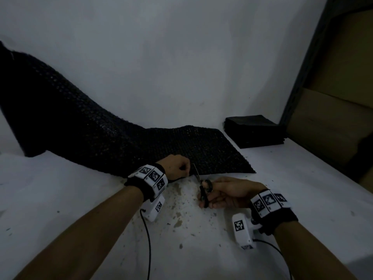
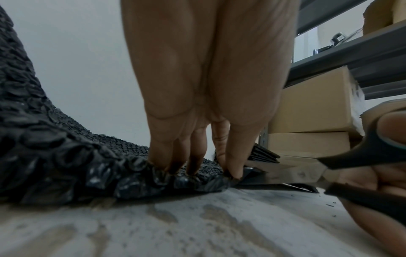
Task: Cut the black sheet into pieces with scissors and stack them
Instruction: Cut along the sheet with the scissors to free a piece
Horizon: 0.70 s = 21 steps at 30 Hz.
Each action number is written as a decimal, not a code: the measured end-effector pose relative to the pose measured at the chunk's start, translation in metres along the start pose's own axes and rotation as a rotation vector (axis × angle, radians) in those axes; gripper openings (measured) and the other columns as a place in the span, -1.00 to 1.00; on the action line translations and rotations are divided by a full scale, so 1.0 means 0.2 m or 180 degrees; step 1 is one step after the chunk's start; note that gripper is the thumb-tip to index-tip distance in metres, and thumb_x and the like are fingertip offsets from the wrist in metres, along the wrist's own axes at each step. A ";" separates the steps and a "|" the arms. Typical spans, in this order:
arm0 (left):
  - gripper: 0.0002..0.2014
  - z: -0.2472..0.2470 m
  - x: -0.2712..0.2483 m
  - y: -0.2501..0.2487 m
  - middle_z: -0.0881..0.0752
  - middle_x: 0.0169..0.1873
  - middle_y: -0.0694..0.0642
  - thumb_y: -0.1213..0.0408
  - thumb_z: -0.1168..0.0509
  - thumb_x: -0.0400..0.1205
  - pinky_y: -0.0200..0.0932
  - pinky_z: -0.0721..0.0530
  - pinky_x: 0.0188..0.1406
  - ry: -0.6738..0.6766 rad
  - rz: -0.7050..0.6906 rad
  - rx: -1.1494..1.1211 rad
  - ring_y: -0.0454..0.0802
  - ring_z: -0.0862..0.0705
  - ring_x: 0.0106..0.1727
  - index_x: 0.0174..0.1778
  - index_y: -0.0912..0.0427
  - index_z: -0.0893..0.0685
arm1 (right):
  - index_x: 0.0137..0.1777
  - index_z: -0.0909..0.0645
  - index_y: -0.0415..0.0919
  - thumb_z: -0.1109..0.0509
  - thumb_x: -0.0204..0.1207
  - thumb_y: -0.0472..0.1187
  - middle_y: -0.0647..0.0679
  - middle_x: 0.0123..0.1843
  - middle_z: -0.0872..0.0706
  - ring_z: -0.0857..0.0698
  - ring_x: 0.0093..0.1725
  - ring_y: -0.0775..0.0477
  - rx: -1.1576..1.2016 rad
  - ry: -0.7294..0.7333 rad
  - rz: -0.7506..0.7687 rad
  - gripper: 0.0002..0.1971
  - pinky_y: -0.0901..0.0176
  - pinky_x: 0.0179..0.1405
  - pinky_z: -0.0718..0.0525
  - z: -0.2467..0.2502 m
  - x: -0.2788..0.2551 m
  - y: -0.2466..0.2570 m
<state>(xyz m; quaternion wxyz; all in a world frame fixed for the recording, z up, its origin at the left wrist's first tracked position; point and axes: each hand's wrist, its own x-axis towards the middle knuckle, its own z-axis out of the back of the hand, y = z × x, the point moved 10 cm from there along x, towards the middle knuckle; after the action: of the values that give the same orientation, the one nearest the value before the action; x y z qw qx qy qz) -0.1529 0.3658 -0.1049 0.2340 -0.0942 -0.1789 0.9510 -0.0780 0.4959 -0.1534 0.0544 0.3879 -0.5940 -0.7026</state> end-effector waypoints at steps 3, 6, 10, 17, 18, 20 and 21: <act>-0.94 0.00 0.00 0.00 -0.74 0.02 0.08 0.21 -0.31 0.70 0.02 -0.68 0.07 0.0012 0.0056 0.0008 0.06 -0.67 -0.01 -0.08 0.05 -0.64 | 0.39 -0.63 -0.44 -0.40 0.51 0.12 -0.27 0.18 -0.82 -0.81 0.15 -0.04 0.0004 -0.0025 -0.0047 -0.34 0.25 0.01 -0.73 0.01 -0.01 -0.01; -0.96 0.00 0.00 0.00 -0.73 0.01 0.06 0.22 -0.31 0.70 0.02 -0.68 0.08 0.0009 0.0076 -0.0005 0.05 -0.67 0.01 -0.07 0.05 -0.63 | 0.38 -0.65 -0.42 -0.38 0.56 0.12 -0.27 0.17 -0.82 -0.81 0.12 -0.03 -0.0035 -0.0068 -0.0071 -0.38 0.25 0.00 -0.73 0.02 -0.01 -0.01; -0.86 0.00 0.00 0.00 -0.63 -0.15 -0.07 0.09 -0.40 0.66 -0.21 -0.56 -0.22 0.0005 0.0144 -0.0033 -0.05 -0.60 -0.14 -0.05 0.05 -0.62 | 0.37 -0.66 -0.42 -0.35 0.62 0.11 -0.23 0.11 -0.83 -0.82 -0.01 0.06 -0.0079 -0.0119 -0.0072 -0.41 0.29 -0.06 -0.72 0.03 0.01 -0.01; -0.84 -0.02 0.02 0.01 -0.71 -0.05 -0.02 0.07 -0.50 0.58 -0.13 -0.65 -0.04 0.0064 0.0117 0.0012 -0.04 -0.65 -0.05 -0.09 0.01 -0.67 | 0.32 -0.69 -0.38 -0.38 0.61 0.06 -0.22 0.10 -0.83 -0.82 0.01 0.04 -0.0050 -0.0133 -0.0113 -0.49 0.29 -0.07 -0.72 0.05 0.00 -0.01; -0.87 -0.02 0.02 0.01 -0.71 -0.08 -0.03 0.10 -0.49 0.59 -0.14 -0.65 -0.04 0.0080 0.0113 0.0001 -0.04 -0.66 -0.05 -0.10 0.02 -0.68 | 0.30 -0.70 -0.36 -0.35 0.66 -0.02 -0.20 0.09 -0.83 -0.81 0.00 0.06 -0.0073 -0.0104 -0.0147 -0.58 0.30 -0.07 -0.71 0.05 0.01 -0.02; -0.92 -0.02 0.01 0.00 -0.69 -0.13 -0.07 0.17 -0.46 0.62 -0.20 -0.60 -0.08 0.0109 0.0107 -0.0026 -0.08 -0.65 -0.07 -0.13 0.03 -0.69 | 0.25 -0.70 -0.32 -0.26 0.74 -0.25 -0.16 0.07 -0.83 -0.80 -0.03 0.10 -0.0121 -0.0013 -0.0208 -0.76 0.32 -0.07 -0.70 0.04 0.01 -0.04; -0.92 -0.02 0.01 0.00 -0.68 -0.14 -0.08 0.18 -0.45 0.63 -0.23 -0.58 -0.10 0.0109 0.0099 -0.0041 -0.10 -0.64 -0.08 -0.14 0.03 -0.69 | 0.24 -0.70 -0.32 -0.24 0.74 -0.30 -0.15 0.06 -0.83 -0.80 -0.03 0.10 -0.0139 0.0002 -0.0204 -0.77 0.32 -0.06 -0.69 0.04 0.01 -0.04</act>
<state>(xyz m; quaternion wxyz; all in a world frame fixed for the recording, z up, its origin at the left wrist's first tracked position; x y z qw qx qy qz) -0.1537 0.3683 -0.1094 0.2216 -0.1147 -0.1795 0.9516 -0.0816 0.5038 -0.1611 0.0405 0.4057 -0.5658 -0.7167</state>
